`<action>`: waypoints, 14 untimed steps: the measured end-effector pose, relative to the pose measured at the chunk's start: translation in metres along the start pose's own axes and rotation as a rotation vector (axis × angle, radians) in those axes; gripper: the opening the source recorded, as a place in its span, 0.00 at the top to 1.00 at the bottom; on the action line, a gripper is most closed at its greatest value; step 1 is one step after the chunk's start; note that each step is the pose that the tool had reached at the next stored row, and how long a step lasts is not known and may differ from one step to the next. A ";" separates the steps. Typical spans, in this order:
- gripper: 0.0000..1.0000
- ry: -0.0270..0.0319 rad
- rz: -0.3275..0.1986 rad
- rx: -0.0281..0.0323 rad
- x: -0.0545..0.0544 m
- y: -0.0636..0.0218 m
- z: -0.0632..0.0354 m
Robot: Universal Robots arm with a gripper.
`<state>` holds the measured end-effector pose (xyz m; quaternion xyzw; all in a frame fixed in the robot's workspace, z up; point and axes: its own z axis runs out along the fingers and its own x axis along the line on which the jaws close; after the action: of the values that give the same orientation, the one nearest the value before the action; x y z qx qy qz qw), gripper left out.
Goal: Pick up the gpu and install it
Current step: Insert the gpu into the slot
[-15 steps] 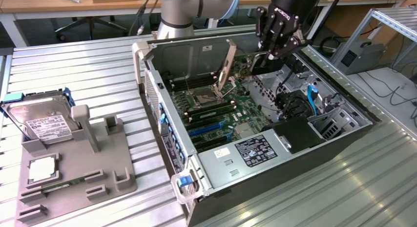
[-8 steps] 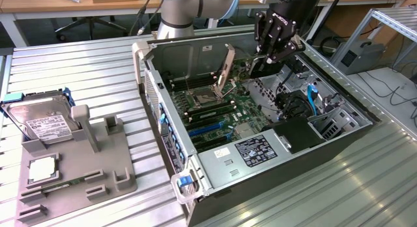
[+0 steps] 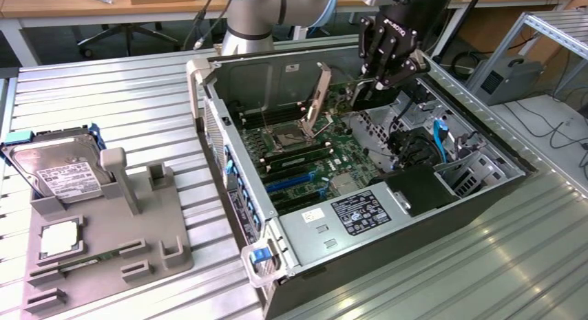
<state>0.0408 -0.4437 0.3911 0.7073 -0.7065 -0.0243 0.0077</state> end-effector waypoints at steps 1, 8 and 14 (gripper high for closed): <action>0.73 0.0002 0.000 0.0000 0.000 0.0002 0.0007; 0.73 0.0003 0.000 -0.0001 0.000 0.0022 0.0093; 0.73 0.0004 0.000 -0.0001 0.000 0.0028 0.0113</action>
<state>0.0375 -0.4438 0.3799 0.7073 -0.7065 -0.0242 0.0078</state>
